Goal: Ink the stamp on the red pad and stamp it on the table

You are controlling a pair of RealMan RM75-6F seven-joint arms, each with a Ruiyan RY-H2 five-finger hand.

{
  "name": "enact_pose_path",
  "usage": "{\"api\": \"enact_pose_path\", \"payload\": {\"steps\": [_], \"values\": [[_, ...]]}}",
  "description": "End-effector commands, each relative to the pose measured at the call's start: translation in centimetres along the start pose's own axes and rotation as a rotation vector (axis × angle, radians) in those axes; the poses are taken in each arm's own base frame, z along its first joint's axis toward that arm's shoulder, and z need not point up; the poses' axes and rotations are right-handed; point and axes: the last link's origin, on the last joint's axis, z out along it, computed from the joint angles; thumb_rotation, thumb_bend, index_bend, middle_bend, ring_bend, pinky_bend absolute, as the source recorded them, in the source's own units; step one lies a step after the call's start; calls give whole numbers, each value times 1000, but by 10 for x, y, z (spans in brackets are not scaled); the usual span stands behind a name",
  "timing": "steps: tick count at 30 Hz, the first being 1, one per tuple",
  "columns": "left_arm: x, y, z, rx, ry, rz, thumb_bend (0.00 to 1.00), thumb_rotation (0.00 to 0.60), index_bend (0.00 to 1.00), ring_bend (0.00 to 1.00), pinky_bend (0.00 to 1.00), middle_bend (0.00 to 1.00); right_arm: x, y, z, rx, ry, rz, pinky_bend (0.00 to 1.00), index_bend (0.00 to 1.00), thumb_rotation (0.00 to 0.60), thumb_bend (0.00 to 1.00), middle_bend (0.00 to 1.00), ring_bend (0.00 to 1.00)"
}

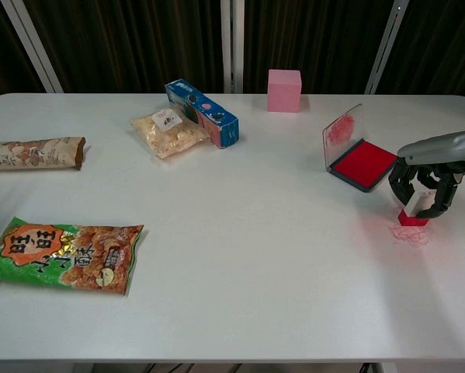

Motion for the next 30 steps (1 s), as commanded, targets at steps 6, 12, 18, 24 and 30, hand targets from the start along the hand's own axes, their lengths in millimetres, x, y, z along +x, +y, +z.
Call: {"api": "enact_pose_path", "payload": {"steps": [6,12,18,24,30], "values": [[1,1,1,-4,2,2,171,493,141,118,206,132,2,1,-3,8,-4,2,936,443,600,245,388,733],[1,1,1,-3,3,3,171,492,141,118,206,132,4,2,-8,15,2,0,936,399,600,242,351,733],[1,2,0,-4,6,2,171,495,141,118,206,132,11,7,-26,24,30,-15,936,357,600,232,318,733],[4,-1,-2,7,12,3,171,496,141,118,206,132,24,31,-96,-9,185,-48,936,245,600,230,294,734],[8,-1,-3,13,20,5,171,493,141,118,206,132,5,57,-187,-108,497,39,772,39,600,189,183,404]]}}
